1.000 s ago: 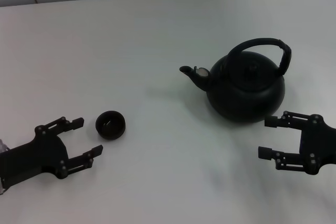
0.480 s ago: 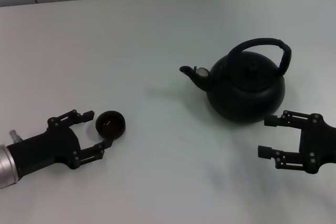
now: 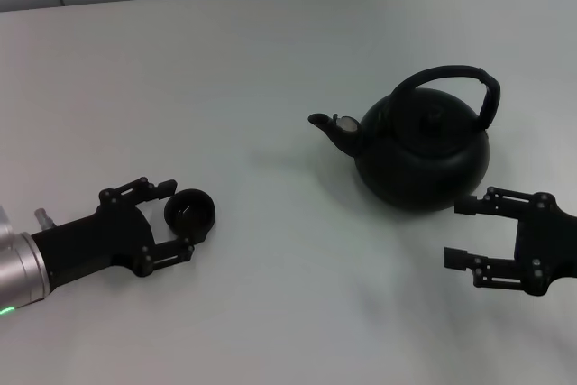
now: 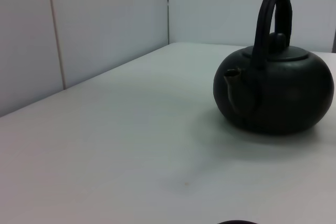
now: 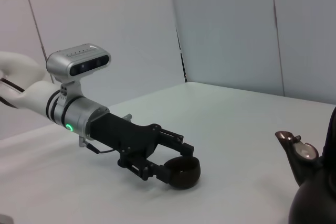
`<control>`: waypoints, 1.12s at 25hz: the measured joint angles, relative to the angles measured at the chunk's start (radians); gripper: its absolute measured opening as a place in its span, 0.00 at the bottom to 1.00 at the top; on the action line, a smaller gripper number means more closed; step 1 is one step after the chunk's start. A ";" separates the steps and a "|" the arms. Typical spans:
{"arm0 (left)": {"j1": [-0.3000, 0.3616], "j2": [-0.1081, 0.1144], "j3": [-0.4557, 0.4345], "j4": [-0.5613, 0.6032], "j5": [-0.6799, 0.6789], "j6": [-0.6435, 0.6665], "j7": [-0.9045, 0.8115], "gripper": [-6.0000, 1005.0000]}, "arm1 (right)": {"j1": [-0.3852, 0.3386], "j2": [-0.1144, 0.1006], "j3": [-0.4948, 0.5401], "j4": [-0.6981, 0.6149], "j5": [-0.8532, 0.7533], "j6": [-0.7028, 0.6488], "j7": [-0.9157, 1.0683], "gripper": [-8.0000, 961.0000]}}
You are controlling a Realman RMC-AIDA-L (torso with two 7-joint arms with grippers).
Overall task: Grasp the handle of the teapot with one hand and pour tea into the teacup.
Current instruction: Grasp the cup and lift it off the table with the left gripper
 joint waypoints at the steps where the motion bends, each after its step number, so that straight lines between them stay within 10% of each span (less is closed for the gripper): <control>1: -0.002 0.000 0.000 -0.003 0.001 -0.002 0.000 0.78 | 0.001 0.000 0.000 0.000 0.000 0.000 0.000 0.77; 28: -0.017 -0.002 0.006 -0.014 -0.005 0.015 -0.012 0.69 | 0.006 0.001 0.000 0.000 0.004 0.000 -0.001 0.76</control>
